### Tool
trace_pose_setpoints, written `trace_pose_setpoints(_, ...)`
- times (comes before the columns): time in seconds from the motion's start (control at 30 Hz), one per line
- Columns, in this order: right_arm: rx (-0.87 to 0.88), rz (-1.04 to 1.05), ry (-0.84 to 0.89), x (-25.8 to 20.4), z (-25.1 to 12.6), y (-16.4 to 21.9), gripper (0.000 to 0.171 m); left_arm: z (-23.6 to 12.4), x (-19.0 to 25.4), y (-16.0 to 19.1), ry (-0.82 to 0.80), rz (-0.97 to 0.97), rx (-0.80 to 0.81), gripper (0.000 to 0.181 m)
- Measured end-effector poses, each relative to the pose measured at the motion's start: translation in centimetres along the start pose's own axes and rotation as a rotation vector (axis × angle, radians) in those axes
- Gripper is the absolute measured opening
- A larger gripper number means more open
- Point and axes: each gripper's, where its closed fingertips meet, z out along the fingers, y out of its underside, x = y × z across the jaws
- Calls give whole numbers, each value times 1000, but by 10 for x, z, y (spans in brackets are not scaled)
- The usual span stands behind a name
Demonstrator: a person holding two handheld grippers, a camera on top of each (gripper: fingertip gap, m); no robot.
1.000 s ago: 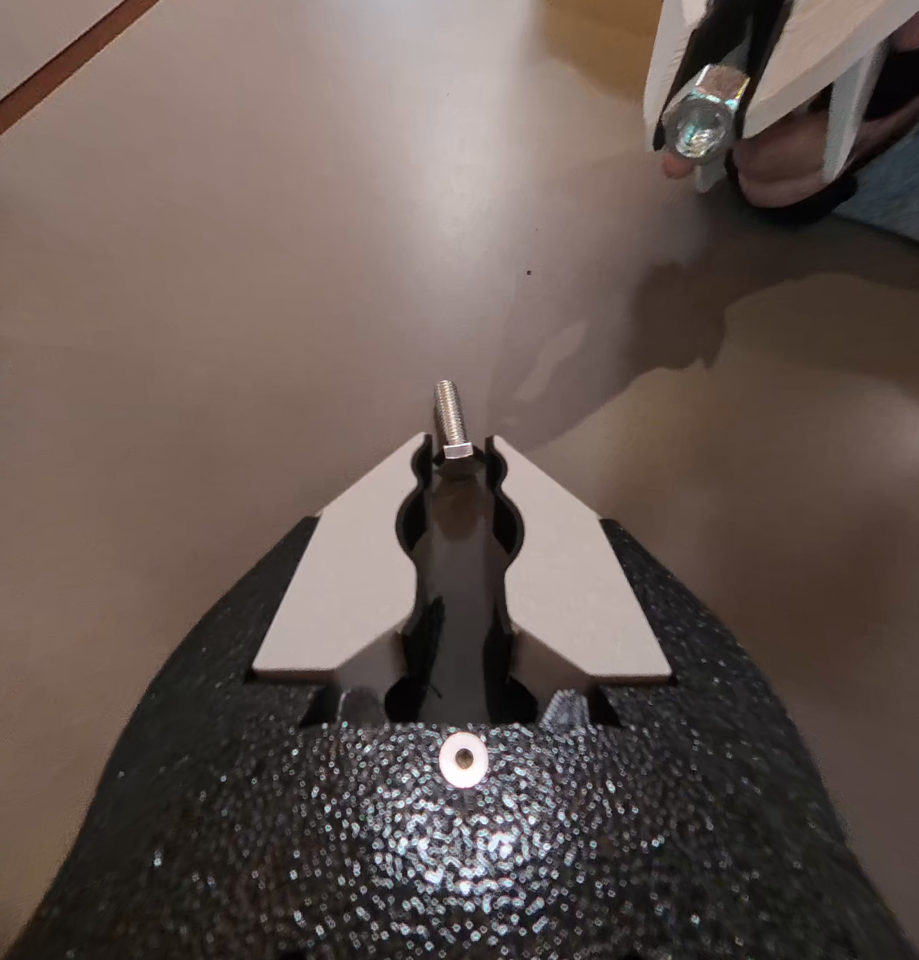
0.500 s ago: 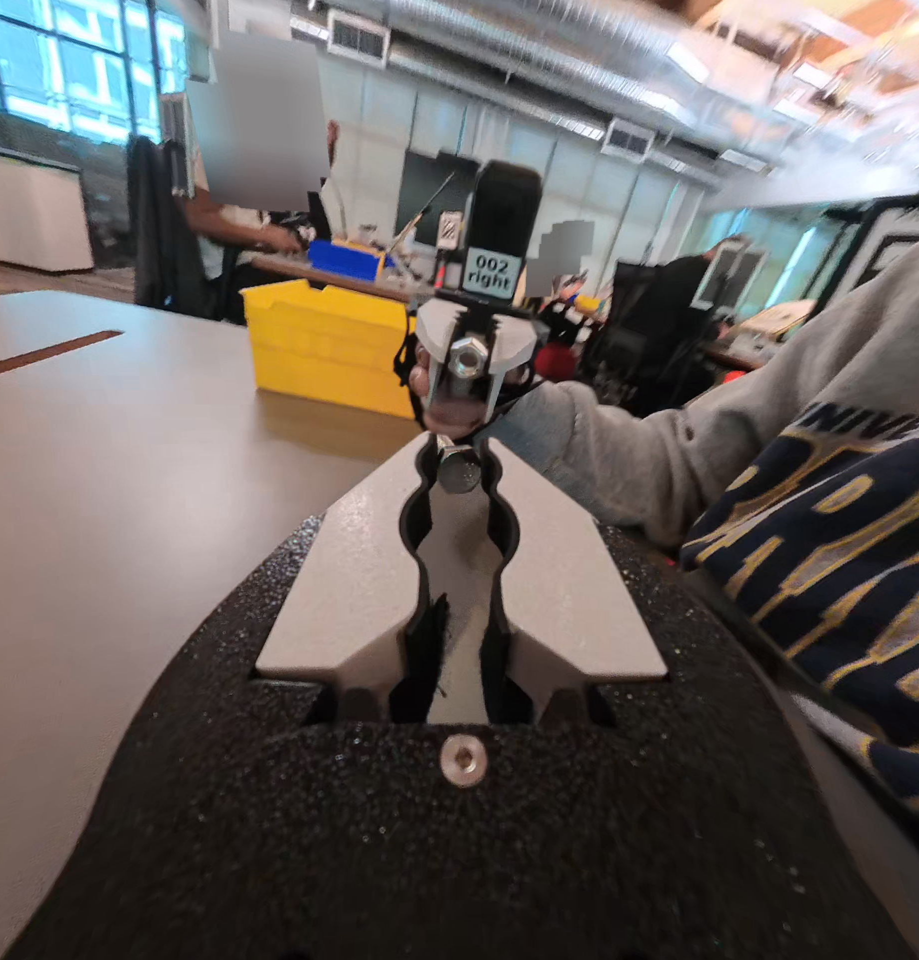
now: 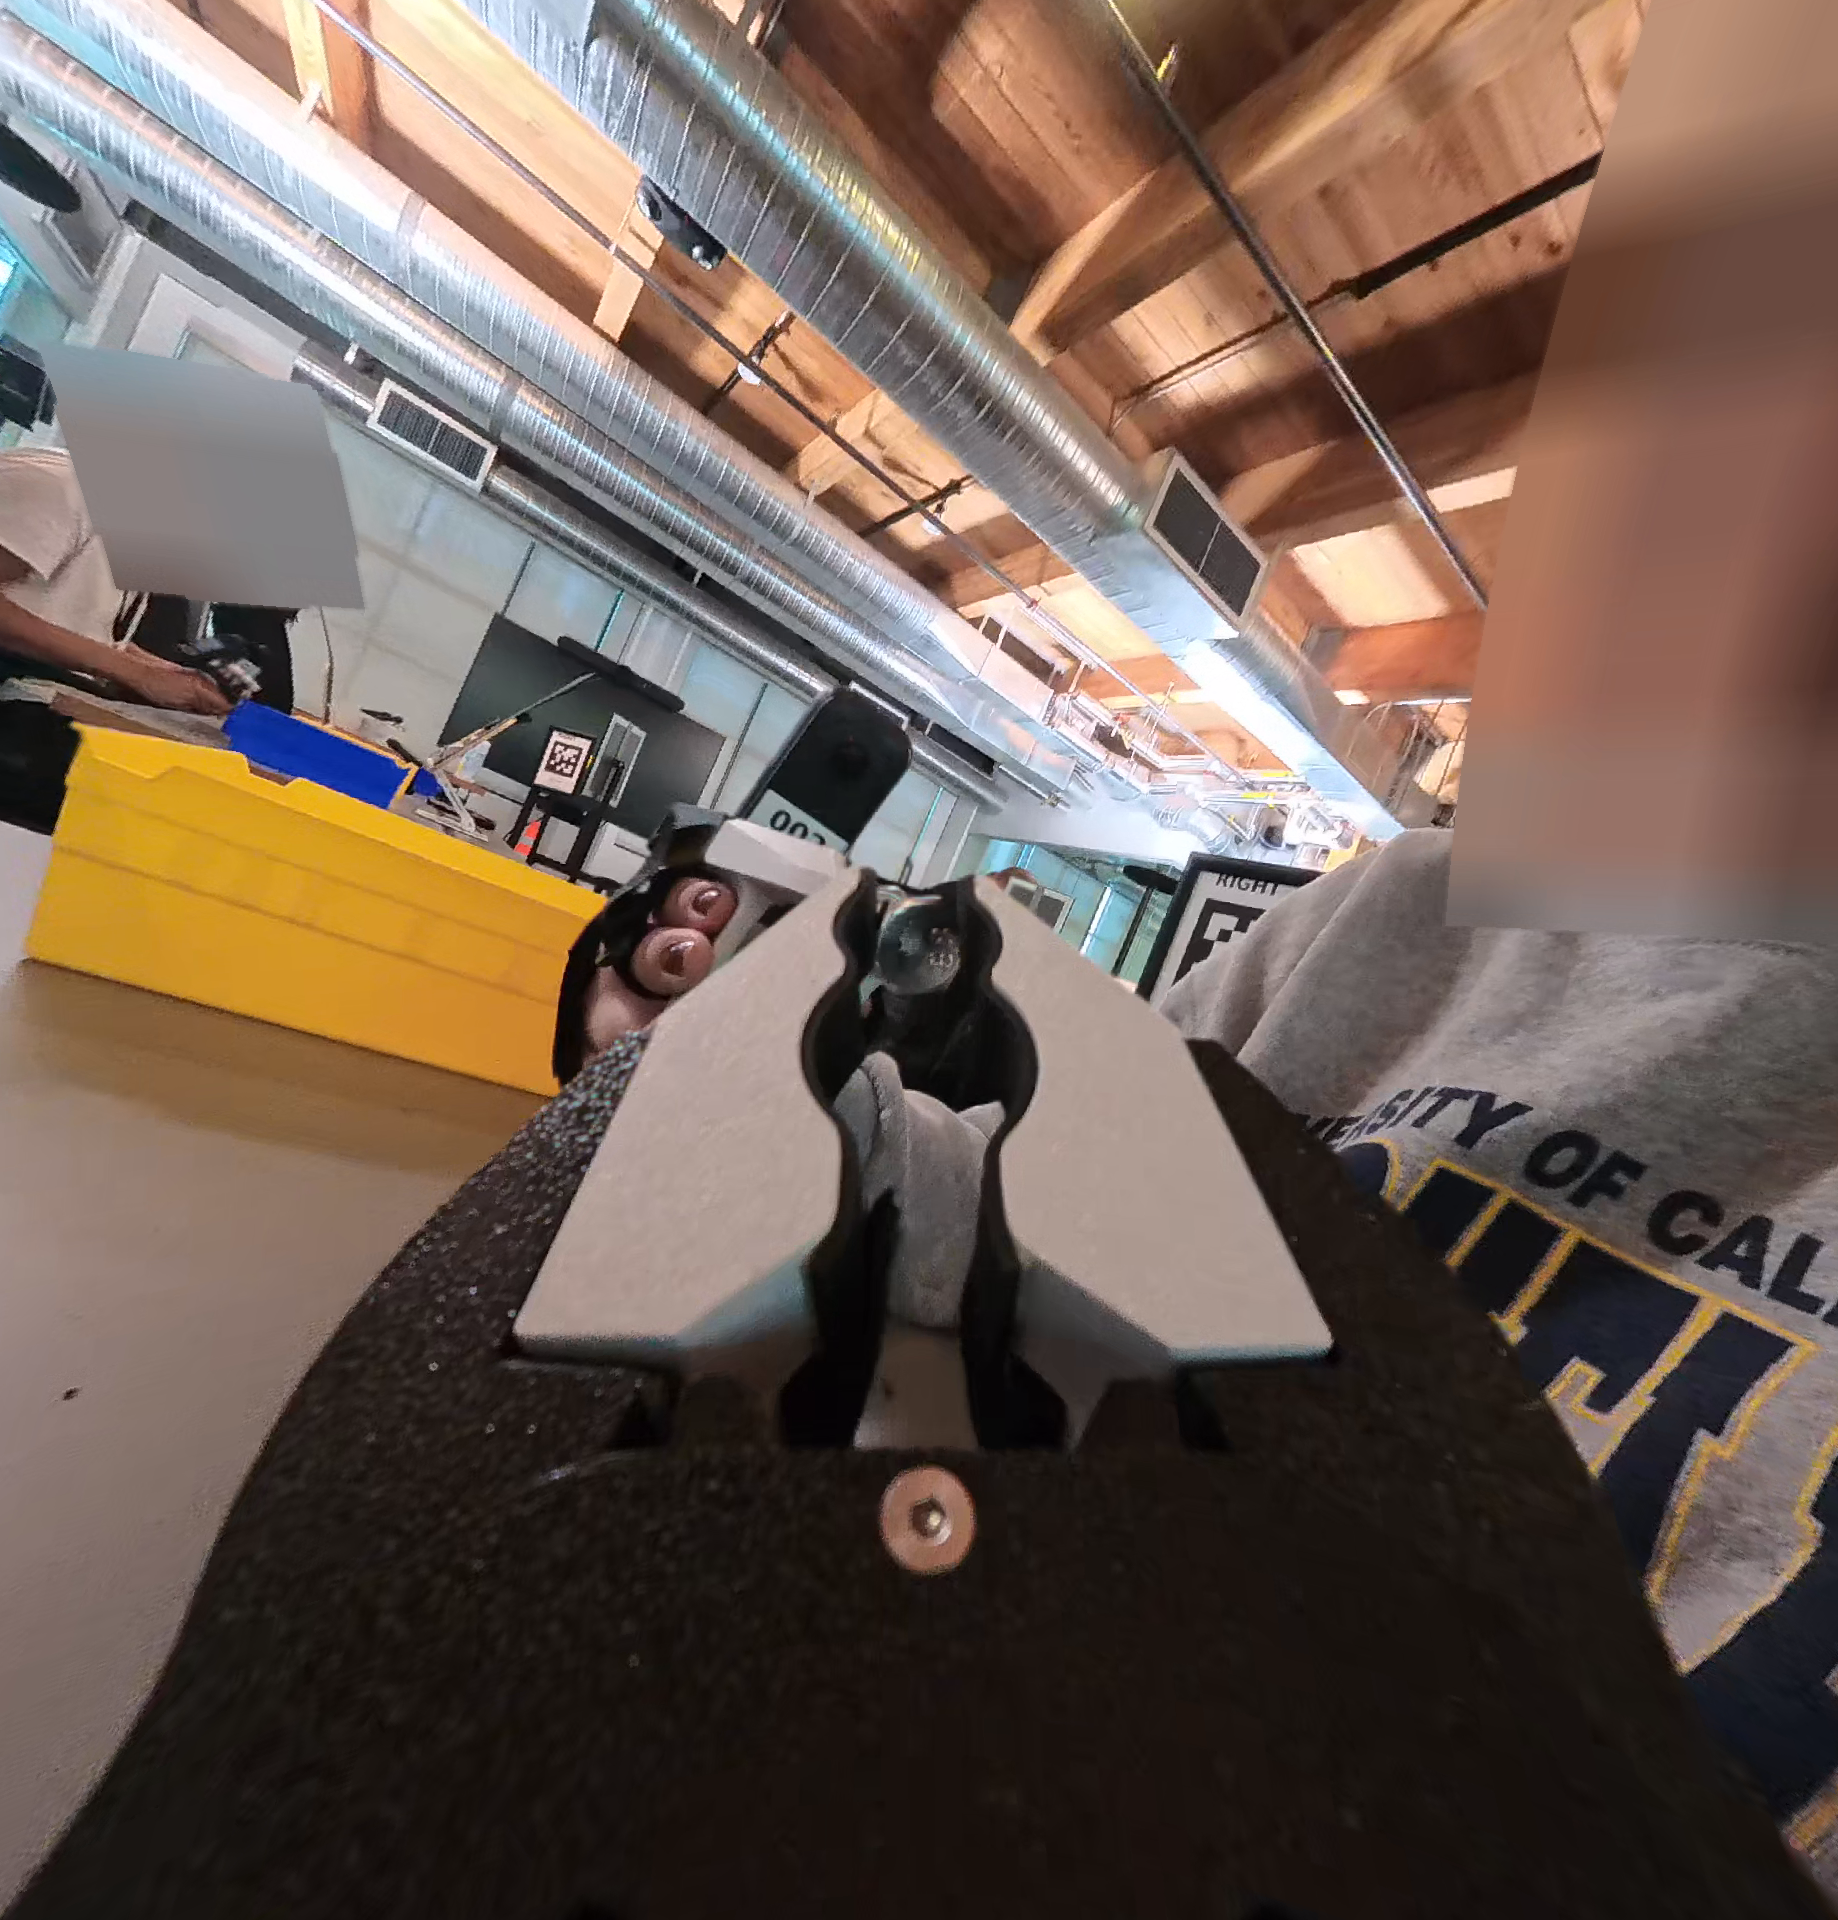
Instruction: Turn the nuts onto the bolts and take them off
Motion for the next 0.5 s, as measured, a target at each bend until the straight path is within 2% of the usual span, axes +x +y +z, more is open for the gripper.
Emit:
trace_pose_setpoints(0.17,30,-19,27,3,2,2,16,0,-3,1,-14,-11,-4,12)
trace_pose_setpoints(0.23,8,-13,40,7,0,8,15,-4,-12,5,-73,-8,-47,12)
trace_pose_setpoints(0.37,-34,30,120,27,-14,23,16,-28,-53,37,-408,138,-395,12)
trace_pose_setpoints(0.43,-62,59,155,38,-22,33,16,-42,-67,49,-522,245,-544,12)
trace_pose_setpoints(0.5,-75,103,176,46,-28,42,16,-50,-74,57,-569,281,-625,12)
